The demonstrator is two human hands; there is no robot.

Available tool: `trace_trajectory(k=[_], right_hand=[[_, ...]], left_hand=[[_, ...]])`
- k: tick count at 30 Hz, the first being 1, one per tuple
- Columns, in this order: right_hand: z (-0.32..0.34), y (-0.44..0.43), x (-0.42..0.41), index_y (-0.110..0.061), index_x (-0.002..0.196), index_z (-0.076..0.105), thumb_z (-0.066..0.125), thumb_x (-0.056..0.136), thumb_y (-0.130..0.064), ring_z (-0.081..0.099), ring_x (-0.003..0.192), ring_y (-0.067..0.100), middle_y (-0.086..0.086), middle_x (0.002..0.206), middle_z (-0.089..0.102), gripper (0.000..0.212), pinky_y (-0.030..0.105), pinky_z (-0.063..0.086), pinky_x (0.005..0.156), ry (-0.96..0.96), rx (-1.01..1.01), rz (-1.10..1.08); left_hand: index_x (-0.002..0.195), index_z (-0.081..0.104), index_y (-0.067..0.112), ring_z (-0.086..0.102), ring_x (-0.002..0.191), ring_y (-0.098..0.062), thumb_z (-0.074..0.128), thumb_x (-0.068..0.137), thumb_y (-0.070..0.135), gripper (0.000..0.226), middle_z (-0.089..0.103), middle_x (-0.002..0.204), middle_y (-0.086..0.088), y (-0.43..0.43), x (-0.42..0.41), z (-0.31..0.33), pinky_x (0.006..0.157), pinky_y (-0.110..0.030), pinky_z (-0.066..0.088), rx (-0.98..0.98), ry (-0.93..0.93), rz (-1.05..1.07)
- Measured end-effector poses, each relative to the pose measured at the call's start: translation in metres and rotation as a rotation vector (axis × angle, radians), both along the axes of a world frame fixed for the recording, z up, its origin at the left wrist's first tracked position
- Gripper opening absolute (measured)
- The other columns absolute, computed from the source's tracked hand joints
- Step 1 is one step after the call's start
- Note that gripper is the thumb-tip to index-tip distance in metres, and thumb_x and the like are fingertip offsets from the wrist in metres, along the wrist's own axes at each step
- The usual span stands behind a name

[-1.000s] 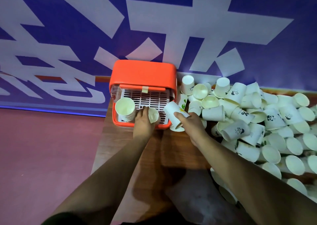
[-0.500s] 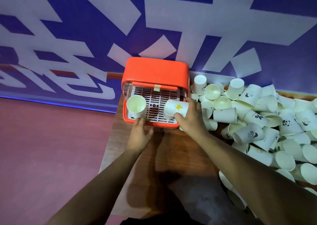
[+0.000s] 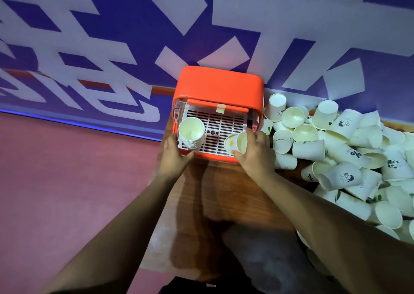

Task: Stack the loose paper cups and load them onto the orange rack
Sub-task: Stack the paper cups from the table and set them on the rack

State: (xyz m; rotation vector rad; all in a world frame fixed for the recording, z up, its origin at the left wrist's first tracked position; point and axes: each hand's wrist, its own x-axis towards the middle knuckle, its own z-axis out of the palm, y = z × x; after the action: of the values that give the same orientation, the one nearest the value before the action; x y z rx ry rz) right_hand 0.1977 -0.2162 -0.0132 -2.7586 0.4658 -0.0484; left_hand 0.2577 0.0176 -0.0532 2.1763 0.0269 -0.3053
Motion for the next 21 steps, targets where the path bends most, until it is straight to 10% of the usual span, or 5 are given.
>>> trace_trajectory(k=[4,10,21], right_hand=[[-0.011,0.002,0.009,-0.029,0.149,0.032,0.070,0.080,-0.035,0.048,0.117,0.039,0.017,0.126,0.045,0.079,0.046,0.050,0.092,0.083,0.087,0.153],[-0.014,0.011,0.028,-0.033,0.149,0.028,0.068,0.083,-0.028,0.058,0.106,0.039,0.014,0.133,0.043,0.078,0.044,0.053,0.085,0.145,0.118,0.126],[-0.030,0.014,0.040,-0.019,0.149,0.022,0.073,0.080,-0.036,0.051,0.122,0.034,0.016,0.140,0.046,0.087,0.038,0.046,0.093,0.215,0.338,-0.004]], left_hand=[[0.146,0.023,0.040,0.044,0.133,-0.015,0.083,0.069,0.036,0.098,0.042,0.147,0.003,-0.006,0.009,-0.002,0.109,-0.042,0.043,-0.054,-0.045,-0.027],[0.147,0.033,0.009,0.033,0.109,0.017,0.085,0.074,0.012,0.089,0.039,0.132,0.012,-0.019,0.020,0.013,0.083,0.010,0.024,-0.098,-0.115,-0.053],[0.146,0.040,0.012,0.048,0.100,0.000,0.083,0.075,0.007,0.084,0.028,0.100,0.041,-0.030,0.039,0.024,0.082,-0.010,0.038,-0.024,-0.019,-0.026]])
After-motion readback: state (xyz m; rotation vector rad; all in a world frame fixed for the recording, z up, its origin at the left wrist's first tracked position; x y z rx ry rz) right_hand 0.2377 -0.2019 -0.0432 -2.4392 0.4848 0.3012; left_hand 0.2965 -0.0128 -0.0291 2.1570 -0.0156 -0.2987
